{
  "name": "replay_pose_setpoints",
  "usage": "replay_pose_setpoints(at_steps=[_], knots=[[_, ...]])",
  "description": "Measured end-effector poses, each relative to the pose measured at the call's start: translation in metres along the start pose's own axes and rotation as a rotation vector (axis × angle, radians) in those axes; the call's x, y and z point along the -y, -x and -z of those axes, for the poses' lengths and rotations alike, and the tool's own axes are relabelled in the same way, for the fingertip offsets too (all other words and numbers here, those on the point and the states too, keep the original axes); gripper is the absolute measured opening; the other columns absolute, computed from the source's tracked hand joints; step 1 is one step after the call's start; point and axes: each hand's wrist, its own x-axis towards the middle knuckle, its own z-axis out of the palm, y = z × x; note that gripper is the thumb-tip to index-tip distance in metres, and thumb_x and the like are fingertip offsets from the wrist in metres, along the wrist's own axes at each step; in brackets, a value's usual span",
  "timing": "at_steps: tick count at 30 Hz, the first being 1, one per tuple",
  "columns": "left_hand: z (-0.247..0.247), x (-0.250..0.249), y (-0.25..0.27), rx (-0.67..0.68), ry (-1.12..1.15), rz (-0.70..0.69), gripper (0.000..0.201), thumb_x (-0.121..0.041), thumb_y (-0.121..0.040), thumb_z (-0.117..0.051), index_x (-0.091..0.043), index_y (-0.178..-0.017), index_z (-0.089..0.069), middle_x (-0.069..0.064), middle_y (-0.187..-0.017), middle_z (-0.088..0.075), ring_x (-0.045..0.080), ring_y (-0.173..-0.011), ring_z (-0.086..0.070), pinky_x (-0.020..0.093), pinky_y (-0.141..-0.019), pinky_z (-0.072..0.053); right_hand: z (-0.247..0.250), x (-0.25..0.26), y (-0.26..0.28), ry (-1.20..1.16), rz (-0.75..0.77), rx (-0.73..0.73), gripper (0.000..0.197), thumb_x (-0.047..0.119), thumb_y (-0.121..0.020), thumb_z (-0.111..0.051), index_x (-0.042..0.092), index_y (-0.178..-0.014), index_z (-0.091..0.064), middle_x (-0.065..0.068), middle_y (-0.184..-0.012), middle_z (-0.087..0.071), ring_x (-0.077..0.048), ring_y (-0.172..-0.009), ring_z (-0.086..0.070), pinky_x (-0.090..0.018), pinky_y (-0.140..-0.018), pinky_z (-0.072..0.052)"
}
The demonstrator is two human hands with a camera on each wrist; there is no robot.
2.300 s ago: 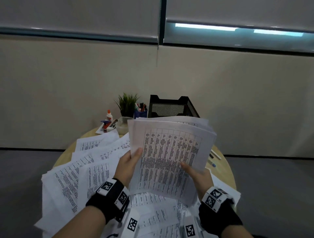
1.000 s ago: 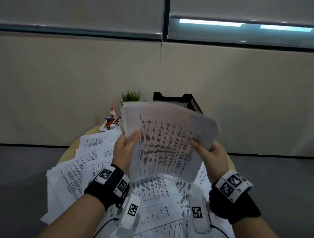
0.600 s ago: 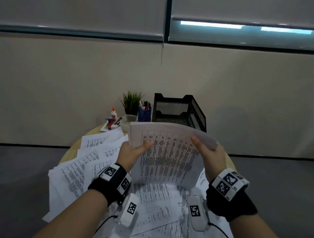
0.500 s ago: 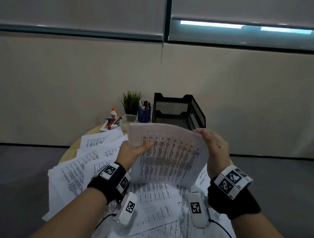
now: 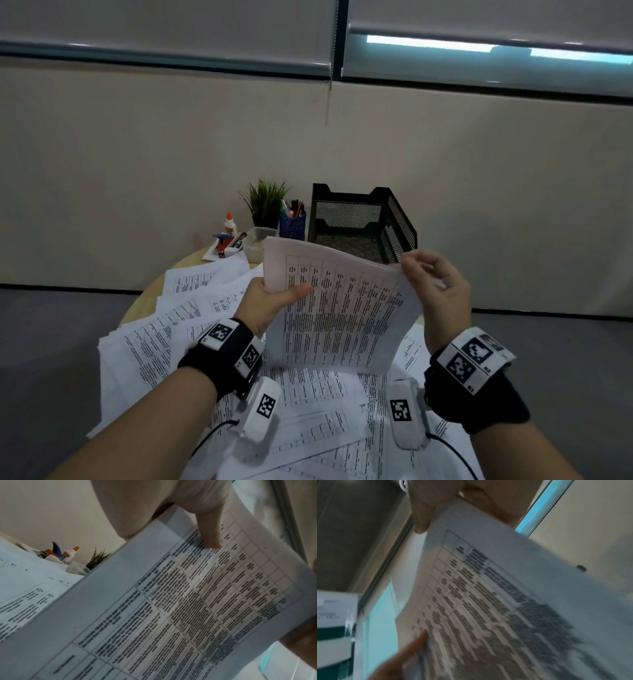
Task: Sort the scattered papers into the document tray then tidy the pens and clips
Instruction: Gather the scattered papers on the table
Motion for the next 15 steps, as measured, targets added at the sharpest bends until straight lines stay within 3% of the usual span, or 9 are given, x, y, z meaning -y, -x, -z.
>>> replay_pose_setpoints(at_steps=[3, 5, 8, 10, 13, 15], knots=[[0.002, 0.007, 0.001, -0.027, 0.004, 0.027, 0.017, -0.007, -0.075, -0.073, -0.012, -0.090, -0.069, 0.000, -0.085, -0.075, 0.012, -0.083, -0.071, 0.026, -0.075, -0.057, 0.005, -0.016, 0.013, 0.086, -0.135, 0.097, 0.024, 0.026, -0.068, -0.077, 0.020, -0.089, -0.067, 0.007, -0.077, -0.073, -0.001, -0.070, -0.069, -0.009, -0.057, -0.050], [-0.001, 0.013, 0.004, -0.027, -0.033, 0.039, 0.016, -0.006, -0.074, -0.074, -0.014, -0.087, -0.070, -0.004, -0.079, -0.074, 0.008, -0.079, -0.070, 0.022, -0.070, -0.056, 0.006, -0.035, 0.019, 0.110, -0.211, 0.076, 0.027, 0.018, -0.069, -0.077, 0.017, -0.095, -0.067, 0.007, -0.078, -0.074, 0.003, -0.069, -0.068, -0.007, -0.055, -0.049], [-0.009, 0.016, 0.007, -0.062, -0.041, 0.027, 0.016, -0.005, -0.074, -0.075, -0.012, -0.087, -0.069, -0.003, -0.081, -0.072, 0.006, -0.075, -0.069, 0.021, -0.068, -0.056, 0.006, -0.053, 0.022, 0.118, -0.236, 0.022, 0.025, 0.006, -0.075, -0.074, 0.020, -0.093, -0.064, 0.002, -0.088, -0.070, -0.002, -0.075, -0.067, -0.014, -0.062, -0.051], [-0.013, 0.012, 0.007, -0.068, -0.019, -0.002, 0.015, -0.004, -0.075, -0.074, -0.012, -0.087, -0.069, -0.004, -0.081, -0.072, 0.006, -0.075, -0.070, 0.020, -0.069, -0.057, 0.006, -0.053, 0.019, 0.078, -0.248, -0.037, 0.021, 0.007, -0.074, -0.075, 0.019, -0.090, -0.067, 0.003, -0.087, -0.072, -0.008, -0.080, -0.068, -0.020, -0.066, -0.053], [-0.014, 0.011, 0.006, -0.080, -0.014, -0.019, 0.016, -0.005, -0.074, -0.075, -0.013, -0.087, -0.069, -0.006, -0.080, -0.073, 0.006, -0.077, -0.070, 0.020, -0.072, -0.057, 0.007, -0.051, 0.016, 0.079, -0.256, -0.061, 0.018, 0.013, -0.074, -0.077, 0.023, -0.088, -0.070, 0.011, -0.082, -0.074, -0.001, -0.076, -0.068, -0.014, -0.061, -0.053], [-0.013, 0.020, 0.008, -0.086, -0.043, 0.007, 0.017, -0.007, -0.073, -0.077, -0.013, -0.086, -0.068, -0.001, -0.085, -0.072, 0.012, -0.082, -0.070, 0.021, -0.072, -0.057, 0.006, -0.060, 0.019, 0.096, -0.323, -0.031, 0.016, 0.015, -0.075, -0.076, 0.024, -0.086, -0.069, 0.010, -0.083, -0.072, -0.005, -0.077, -0.067, -0.019, -0.063, -0.051]])
